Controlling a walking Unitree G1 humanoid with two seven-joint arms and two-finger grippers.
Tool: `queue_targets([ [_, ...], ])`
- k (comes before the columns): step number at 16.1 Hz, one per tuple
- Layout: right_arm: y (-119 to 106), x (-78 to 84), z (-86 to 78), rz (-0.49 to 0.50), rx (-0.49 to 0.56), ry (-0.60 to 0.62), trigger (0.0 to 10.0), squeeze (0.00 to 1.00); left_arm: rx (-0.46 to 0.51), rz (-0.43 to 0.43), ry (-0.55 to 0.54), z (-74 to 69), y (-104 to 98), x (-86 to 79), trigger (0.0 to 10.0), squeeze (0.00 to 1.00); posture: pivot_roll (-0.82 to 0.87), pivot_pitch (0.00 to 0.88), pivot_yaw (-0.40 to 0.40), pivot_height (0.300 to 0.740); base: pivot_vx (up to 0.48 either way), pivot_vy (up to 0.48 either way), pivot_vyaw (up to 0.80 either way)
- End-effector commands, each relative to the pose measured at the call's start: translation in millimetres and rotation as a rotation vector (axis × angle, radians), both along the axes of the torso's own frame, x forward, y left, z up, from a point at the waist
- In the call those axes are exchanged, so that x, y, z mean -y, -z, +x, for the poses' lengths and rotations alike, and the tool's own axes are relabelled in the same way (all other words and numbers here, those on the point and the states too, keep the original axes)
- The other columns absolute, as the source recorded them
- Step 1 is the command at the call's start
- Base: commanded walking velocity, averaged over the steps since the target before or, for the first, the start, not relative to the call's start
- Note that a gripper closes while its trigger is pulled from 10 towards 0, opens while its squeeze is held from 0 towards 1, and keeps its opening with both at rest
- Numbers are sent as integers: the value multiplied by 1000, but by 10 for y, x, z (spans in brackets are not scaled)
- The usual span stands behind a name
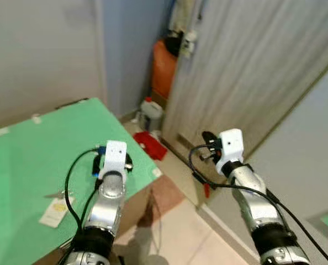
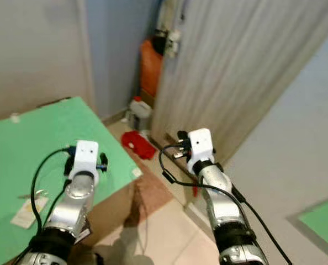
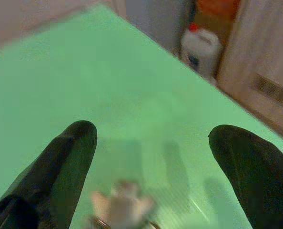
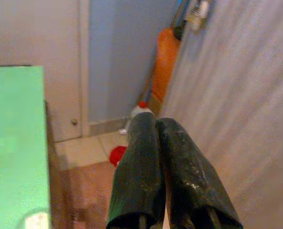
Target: Hang keys on a hook
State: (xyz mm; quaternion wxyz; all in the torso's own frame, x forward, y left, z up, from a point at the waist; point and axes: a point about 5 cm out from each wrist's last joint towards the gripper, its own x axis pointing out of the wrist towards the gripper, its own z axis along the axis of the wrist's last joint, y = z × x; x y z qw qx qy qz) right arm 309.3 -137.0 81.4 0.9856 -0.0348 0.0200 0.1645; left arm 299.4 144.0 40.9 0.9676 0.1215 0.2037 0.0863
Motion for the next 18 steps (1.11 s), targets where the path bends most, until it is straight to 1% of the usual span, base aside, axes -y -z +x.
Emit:
queue_targets([
  [1, -14, 69, -38, -27, -11, -6, 10000, 0, -51, -13, -29, -29, 96, 41, 10000, 0, -82, 109, -171, 740, 0, 0, 0],
  [2, -18, 111, -77, -36, -20, -2, 10000, 0, -78, 1, -54, -46, 144, 16, 10000, 0, -92, 113, -175, 740, 0, 0, 0],
  [3, -28, 145, -104, -42, -27, 1, 10000, 0, -82, 17, -66, -53, 151, 10, 10000, 0, -96, 117, -175, 740, 0, 0, 0],
  [6, -34, 168, -138, -46, -41, 10, 10000, 0, -78, 43, -75, -68, 158, 3, 10000, 0, -101, 128, -174, 740, 0, 0, 0],
  [9, -23, 166, -193, -48, -67, 14, 10000, 0, -8, 125, -85, -32, 66, -43, 10000, 0, -95, 141, -178, 740, 0, 0, 0],
  [11, -11, 164, -217, -50, -82, 12, 10000, 0, 14, 140, -101, -43, 33, -66, 10000, 0, -84, 146, -183, 740, 0, 0, 0],
  [12, 1, 150, -216, -51, -94, 7, 10000, 0, 16, 168, -110, -69, 16, -80, 10000, 0, -72, 148, -186, 740, 0, 0, 0],
  [13, 2, 138, -206, -51, -98, 5, 10000, 0, 9, 183, -116, -84, 16, -93, 10000, 0, -66, 150, -188, 740, 0, 0, 0],
  [15, 6, 91, -189, -45, -108, -3, 10000, 0, -41, 195, -143, -139, 92, -163, 10000, 0, -56, 150, -191, 740, 0, 0, 0],
  [18, 3, 81, -187, -44, -114, -8, 10000, 0, -72, 211, -180, -133, 132, -249, 10000, 0, -57, 149, -191, 740, 0, 0, 0],
])
